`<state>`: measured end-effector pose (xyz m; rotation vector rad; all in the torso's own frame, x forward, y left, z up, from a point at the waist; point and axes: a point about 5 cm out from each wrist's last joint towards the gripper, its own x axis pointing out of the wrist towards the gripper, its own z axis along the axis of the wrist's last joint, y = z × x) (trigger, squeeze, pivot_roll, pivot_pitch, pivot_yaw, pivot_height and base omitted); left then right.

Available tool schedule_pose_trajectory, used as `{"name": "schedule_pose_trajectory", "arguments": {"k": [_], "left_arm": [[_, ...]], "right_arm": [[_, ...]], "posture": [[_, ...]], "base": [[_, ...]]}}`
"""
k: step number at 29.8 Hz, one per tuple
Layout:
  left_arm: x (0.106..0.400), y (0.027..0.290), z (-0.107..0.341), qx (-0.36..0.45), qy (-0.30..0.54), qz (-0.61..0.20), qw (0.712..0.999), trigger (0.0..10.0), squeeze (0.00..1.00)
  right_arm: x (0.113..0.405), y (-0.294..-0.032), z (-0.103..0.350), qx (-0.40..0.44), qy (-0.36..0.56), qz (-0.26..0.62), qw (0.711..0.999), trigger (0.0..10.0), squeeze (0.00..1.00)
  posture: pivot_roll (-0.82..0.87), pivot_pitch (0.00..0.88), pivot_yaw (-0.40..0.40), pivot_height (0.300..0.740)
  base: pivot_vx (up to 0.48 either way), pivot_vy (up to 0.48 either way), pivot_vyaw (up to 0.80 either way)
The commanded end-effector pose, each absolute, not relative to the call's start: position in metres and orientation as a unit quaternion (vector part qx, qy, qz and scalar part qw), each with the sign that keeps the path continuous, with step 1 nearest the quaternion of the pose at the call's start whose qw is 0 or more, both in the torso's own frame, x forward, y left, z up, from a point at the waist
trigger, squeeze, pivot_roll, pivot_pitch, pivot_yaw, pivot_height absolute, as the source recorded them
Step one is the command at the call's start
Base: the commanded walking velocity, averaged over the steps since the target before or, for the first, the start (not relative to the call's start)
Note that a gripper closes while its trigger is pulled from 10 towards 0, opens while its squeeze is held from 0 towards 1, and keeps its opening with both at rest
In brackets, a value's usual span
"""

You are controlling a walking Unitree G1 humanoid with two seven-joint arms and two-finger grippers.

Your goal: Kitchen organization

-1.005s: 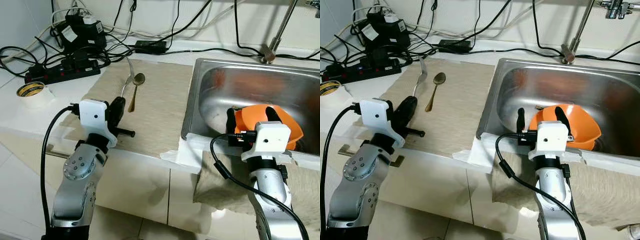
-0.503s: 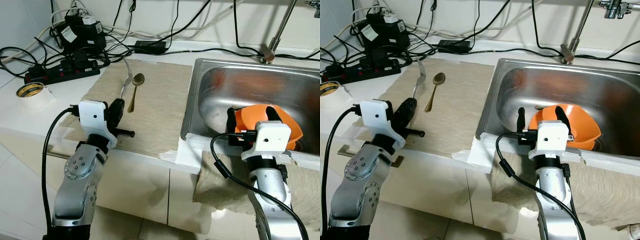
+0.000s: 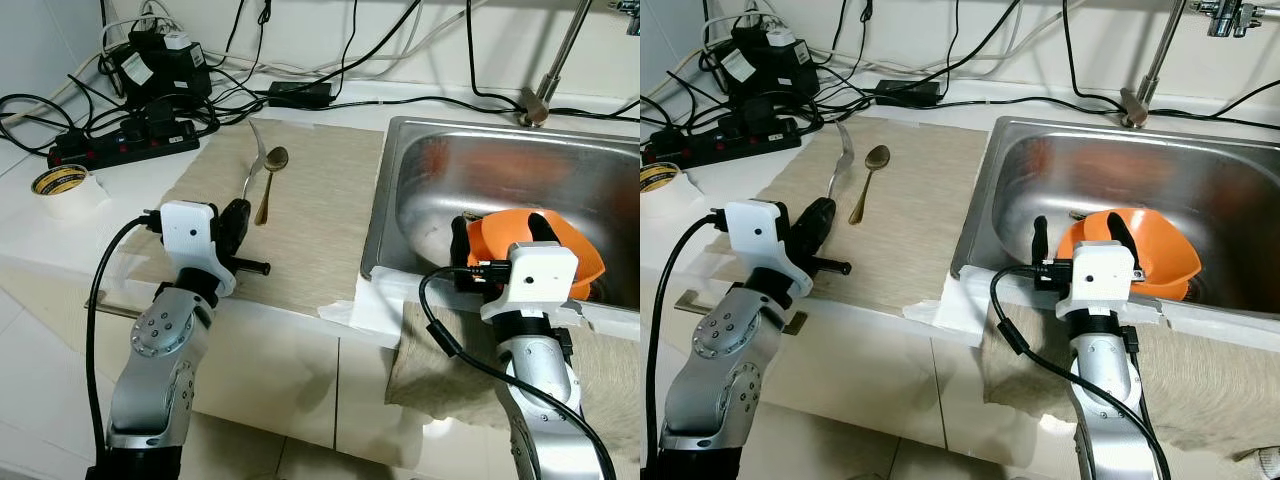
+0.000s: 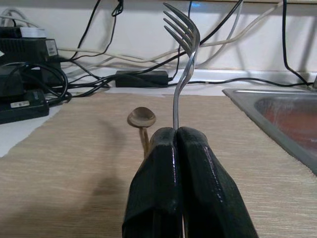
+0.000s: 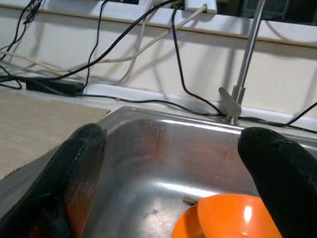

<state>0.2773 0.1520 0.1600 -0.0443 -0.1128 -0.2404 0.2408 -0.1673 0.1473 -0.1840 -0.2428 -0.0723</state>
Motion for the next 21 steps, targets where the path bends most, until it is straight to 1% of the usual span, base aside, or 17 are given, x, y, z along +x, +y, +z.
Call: {"name": "schedule_pose_trajectory", "arguments": {"k": [1, 15, 21], "left_arm": [[0.281, 0.150, 0.164, -0.016, -0.062, -0.125, 0.990, 0.0, 0.65], [0.285, 0.149, 0.164, -0.016, -0.057, -0.137, 0.989, 0.0, 0.64], [0.291, 0.141, 0.168, -0.027, -0.059, -0.163, 0.985, 0.0, 0.64]], "right_arm": [[0.243, -0.166, 0.148, -0.094, -0.123, -0.027, 0.988, 10.0, 0.00], [0.247, -0.161, 0.147, -0.091, -0.119, -0.006, 0.989, 10.0, 0.00], [0.253, -0.158, 0.154, -0.064, -0.118, 0.024, 0.991, 10.0, 0.00]], "posture": [[-0.05, 0.000, 0.079, 0.736], [-0.05, 0.000, 0.078, 0.736], [-0.05, 0.000, 0.079, 0.736]], "base": [[0.000, 0.000, 0.00], [0.000, 0.000, 0.00], [0.000, 0.000, 0.00]]}}
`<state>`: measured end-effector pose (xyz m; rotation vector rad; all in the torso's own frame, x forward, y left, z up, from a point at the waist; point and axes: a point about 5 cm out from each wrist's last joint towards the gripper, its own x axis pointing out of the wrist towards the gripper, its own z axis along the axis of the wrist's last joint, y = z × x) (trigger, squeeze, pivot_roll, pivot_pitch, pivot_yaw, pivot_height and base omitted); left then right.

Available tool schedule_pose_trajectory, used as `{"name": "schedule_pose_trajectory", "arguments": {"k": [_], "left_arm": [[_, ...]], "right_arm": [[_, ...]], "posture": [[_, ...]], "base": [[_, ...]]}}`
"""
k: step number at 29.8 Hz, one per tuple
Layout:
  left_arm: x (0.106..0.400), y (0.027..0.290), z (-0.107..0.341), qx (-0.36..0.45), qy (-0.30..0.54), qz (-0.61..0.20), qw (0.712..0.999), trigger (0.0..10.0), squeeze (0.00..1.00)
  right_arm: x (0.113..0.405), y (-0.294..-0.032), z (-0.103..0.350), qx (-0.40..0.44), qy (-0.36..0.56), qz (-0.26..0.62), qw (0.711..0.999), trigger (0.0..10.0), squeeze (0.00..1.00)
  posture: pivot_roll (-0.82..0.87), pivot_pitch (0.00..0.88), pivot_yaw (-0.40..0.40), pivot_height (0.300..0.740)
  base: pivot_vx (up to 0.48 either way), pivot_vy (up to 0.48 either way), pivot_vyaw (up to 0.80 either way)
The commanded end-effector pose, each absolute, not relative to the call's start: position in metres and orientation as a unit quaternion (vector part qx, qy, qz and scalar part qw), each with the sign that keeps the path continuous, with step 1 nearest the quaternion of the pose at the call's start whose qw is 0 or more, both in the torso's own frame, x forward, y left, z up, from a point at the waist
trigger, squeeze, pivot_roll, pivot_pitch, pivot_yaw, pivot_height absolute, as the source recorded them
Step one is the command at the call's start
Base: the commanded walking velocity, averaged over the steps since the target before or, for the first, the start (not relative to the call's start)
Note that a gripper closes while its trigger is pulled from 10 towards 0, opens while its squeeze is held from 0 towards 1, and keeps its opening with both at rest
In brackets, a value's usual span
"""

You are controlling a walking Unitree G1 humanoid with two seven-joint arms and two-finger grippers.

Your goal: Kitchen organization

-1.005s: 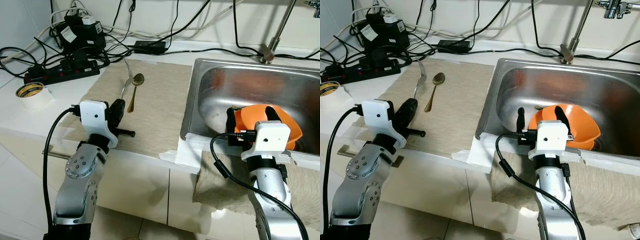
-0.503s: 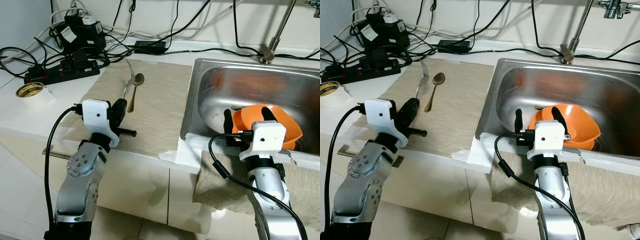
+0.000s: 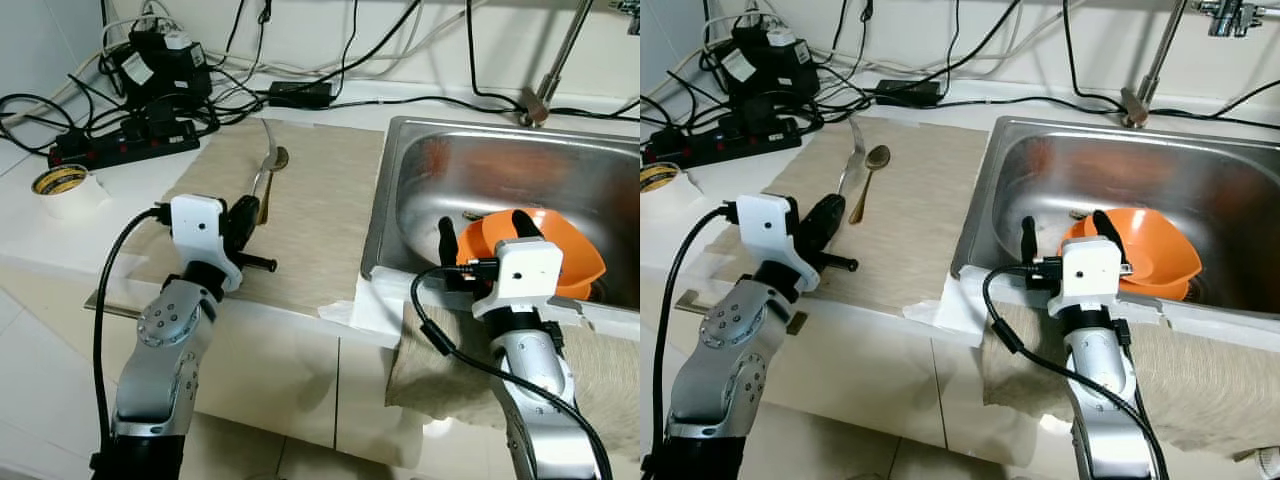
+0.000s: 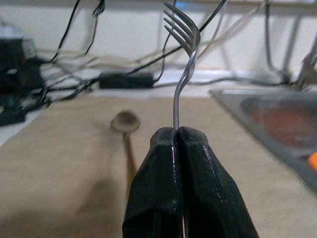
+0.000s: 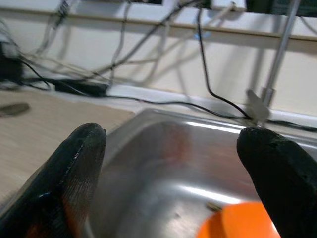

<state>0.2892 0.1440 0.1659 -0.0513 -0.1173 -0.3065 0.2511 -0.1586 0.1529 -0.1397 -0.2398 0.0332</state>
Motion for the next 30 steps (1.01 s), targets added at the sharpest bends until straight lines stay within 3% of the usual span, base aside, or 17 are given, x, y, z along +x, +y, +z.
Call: {"name": "schedule_pose_trajectory", "arguments": {"k": [1, 14, 30], "left_arm": [[0.293, 0.139, 0.171, -0.029, -0.064, -0.168, 0.983, 0.0, 0.64], [0.306, 0.114, 0.188, -0.064, -0.079, -0.245, 0.964, 0.0, 0.64], [0.298, 0.090, 0.185, -0.080, -0.069, -0.311, 0.944, 0.0, 0.64]], "right_arm": [[0.255, -0.157, 0.157, -0.051, -0.117, 0.029, 0.991, 10.0, 0.00], [0.275, -0.143, 0.178, 0.171, -0.082, 0.112, 0.976, 10.0, 0.00], [0.281, -0.113, 0.179, 0.206, -0.029, 0.206, 0.956, 10.0, 0.00]], "posture": [[-0.05, 0.000, 0.078, 0.736], [-0.05, 0.000, 0.078, 0.736], [-0.05, 0.000, 0.078, 0.736]], "base": [[0.000, 0.000, 0.00], [0.000, 0.000, 0.00], [0.000, 0.000, 0.00]]}}
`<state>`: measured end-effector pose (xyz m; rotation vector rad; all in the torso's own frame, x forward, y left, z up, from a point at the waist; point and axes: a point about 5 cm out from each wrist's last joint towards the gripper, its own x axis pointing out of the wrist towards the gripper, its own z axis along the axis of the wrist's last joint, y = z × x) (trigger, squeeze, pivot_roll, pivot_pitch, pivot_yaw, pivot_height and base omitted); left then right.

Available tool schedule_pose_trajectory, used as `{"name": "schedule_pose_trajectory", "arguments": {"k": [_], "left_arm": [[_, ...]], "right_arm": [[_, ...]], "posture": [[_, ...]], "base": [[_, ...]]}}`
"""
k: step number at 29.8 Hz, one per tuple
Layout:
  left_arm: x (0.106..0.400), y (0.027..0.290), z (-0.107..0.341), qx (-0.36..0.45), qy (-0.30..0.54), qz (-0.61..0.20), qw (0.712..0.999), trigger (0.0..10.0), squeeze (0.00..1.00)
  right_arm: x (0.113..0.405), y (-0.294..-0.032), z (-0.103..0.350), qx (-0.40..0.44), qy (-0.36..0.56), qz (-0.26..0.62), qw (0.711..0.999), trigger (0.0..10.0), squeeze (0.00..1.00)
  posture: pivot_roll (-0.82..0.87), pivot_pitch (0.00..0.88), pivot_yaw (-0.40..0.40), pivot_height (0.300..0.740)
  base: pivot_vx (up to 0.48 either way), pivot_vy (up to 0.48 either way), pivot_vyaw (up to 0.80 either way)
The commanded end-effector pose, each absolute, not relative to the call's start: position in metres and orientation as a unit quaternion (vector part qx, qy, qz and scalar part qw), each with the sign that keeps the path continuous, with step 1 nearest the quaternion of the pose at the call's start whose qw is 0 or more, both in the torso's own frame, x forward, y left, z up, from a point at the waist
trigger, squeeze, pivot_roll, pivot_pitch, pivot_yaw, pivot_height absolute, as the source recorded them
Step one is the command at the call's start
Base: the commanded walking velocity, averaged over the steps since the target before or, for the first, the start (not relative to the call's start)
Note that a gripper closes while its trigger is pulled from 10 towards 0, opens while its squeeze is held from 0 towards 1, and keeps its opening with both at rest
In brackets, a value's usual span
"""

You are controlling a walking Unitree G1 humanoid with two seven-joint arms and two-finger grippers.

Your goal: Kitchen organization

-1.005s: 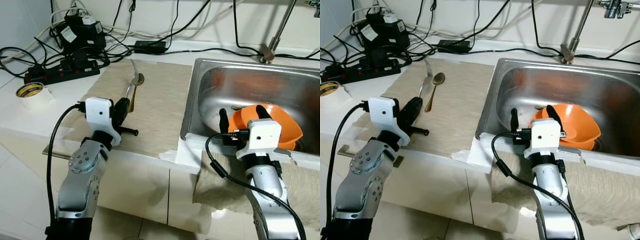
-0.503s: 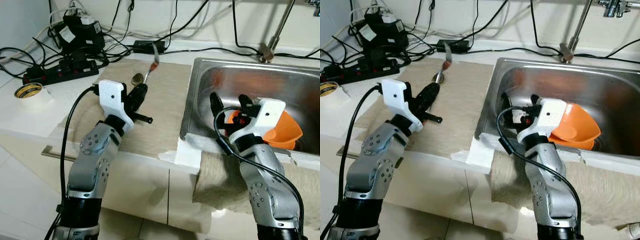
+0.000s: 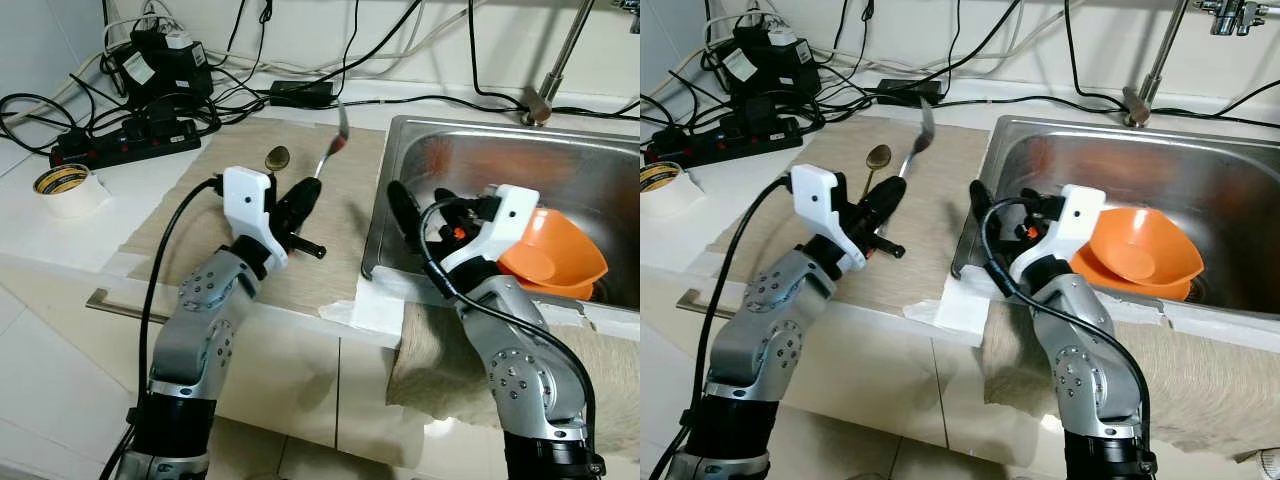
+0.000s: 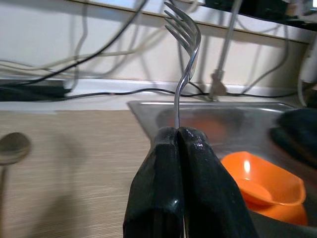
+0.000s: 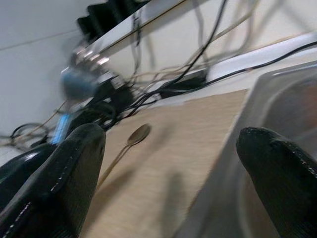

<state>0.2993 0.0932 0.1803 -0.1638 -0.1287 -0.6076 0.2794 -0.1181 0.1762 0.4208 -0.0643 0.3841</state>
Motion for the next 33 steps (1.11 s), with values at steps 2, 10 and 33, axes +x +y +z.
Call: {"name": "schedule_pose_trajectory", "arguments": {"k": [2, 10, 33], "left_arm": [[0.297, 0.088, 0.185, -0.082, -0.069, -0.318, 0.942, 0.0, 0.64], [0.292, 0.082, 0.189, -0.079, -0.077, -0.351, 0.930, 0.0, 0.63], [0.278, 0.076, 0.190, -0.061, -0.079, -0.420, 0.902, 0.0, 0.63]], "right_arm": [[0.282, -0.111, 0.178, 0.198, -0.026, 0.217, 0.956, 10.0, 0.00], [0.290, -0.109, 0.182, 0.178, -0.025, 0.234, 0.955, 10.0, 0.00], [0.310, -0.100, 0.195, 0.205, -0.041, 0.232, 0.950, 10.0, 0.00]], "posture": [[-0.05, 0.000, 0.079, 0.736], [-0.05, 0.000, 0.074, 0.736], [-0.04, 0.000, 0.076, 0.736]], "base": [[0.000, 0.000, 0.00], [0.000, 0.000, 0.00], [0.000, 0.000, 0.00]]}}
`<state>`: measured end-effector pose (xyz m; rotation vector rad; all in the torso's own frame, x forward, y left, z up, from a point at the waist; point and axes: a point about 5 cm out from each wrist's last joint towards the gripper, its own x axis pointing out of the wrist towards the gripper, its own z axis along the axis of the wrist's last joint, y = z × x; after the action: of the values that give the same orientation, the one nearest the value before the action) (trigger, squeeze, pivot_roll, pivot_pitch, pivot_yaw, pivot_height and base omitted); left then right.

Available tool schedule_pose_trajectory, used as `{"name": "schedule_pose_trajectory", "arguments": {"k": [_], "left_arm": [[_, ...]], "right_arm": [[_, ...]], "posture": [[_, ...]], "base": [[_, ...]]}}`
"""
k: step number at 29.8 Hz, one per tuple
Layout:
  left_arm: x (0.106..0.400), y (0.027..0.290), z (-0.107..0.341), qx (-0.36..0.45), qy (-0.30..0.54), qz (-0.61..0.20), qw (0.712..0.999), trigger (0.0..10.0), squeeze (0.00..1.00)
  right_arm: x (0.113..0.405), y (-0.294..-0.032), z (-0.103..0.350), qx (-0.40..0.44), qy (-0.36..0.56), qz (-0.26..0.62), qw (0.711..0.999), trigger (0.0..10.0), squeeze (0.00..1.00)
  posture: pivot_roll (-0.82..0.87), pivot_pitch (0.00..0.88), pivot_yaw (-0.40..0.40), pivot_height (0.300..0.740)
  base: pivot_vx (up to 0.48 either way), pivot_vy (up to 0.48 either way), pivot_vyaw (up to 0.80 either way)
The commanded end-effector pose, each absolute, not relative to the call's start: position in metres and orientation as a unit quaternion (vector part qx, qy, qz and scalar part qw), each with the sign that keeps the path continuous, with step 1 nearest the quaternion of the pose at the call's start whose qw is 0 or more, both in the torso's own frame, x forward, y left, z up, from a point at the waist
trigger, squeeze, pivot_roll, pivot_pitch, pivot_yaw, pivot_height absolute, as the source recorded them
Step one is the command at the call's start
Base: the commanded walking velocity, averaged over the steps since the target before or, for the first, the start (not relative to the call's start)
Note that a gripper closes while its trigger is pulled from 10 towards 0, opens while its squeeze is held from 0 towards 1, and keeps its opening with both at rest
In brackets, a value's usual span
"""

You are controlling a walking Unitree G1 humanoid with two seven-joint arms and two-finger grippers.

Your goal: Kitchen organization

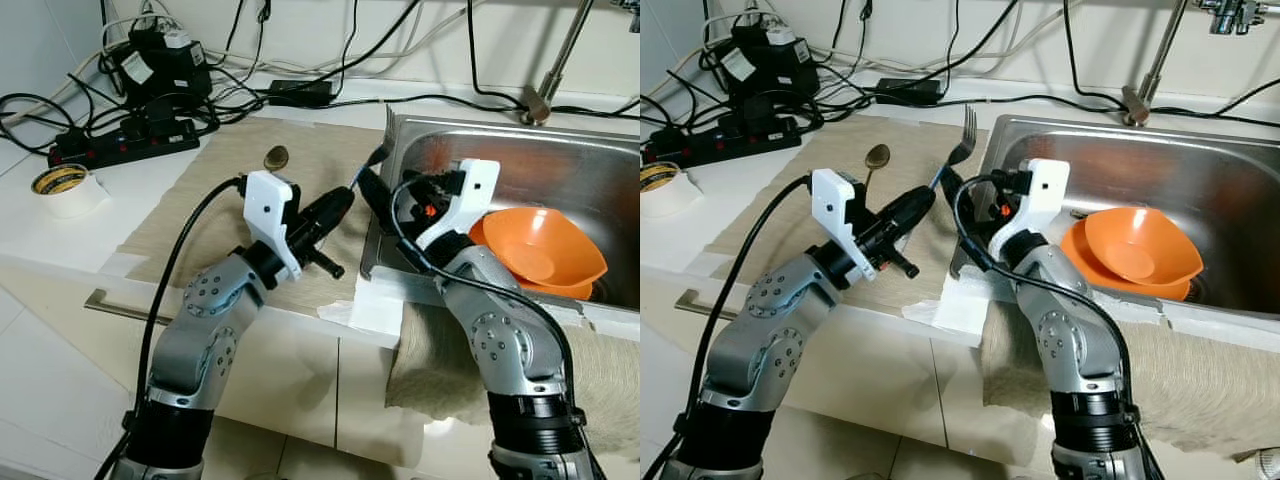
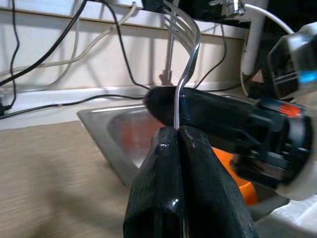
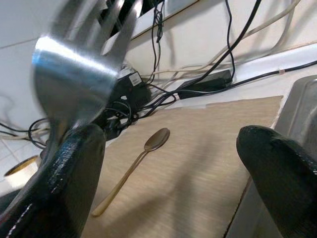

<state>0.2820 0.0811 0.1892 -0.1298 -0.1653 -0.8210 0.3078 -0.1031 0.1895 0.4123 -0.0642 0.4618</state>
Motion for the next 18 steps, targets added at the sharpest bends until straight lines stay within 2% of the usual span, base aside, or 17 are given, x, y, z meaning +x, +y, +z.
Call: {"name": "schedule_pose_trajectory", "arguments": {"k": [1, 13, 18], "left_arm": [[0.277, 0.076, 0.190, -0.060, -0.078, -0.423, 0.901, 0.0, 0.63], [0.276, 0.071, 0.186, -0.066, -0.062, -0.441, 0.893, 0.0, 0.62], [0.295, 0.075, 0.197, -0.060, -0.081, -0.413, 0.905, 0.0, 0.63]], "right_arm": [[0.311, -0.098, 0.196, 0.207, -0.042, 0.234, 0.949, 10.0, 0.00], [0.313, -0.087, 0.199, 0.219, -0.039, 0.257, 0.940, 10.0, 0.00], [0.310, -0.085, 0.194, 0.214, -0.027, 0.266, 0.940, 10.0, 0.00]], "posture": [[-0.04, 0.000, 0.076, 0.736], [-0.04, 0.000, 0.074, 0.736], [-0.04, 0.000, 0.070, 0.736]], "base": [[0.000, 0.000, 0.00], [0.000, 0.000, 0.00], [0.000, 0.000, 0.00]]}}
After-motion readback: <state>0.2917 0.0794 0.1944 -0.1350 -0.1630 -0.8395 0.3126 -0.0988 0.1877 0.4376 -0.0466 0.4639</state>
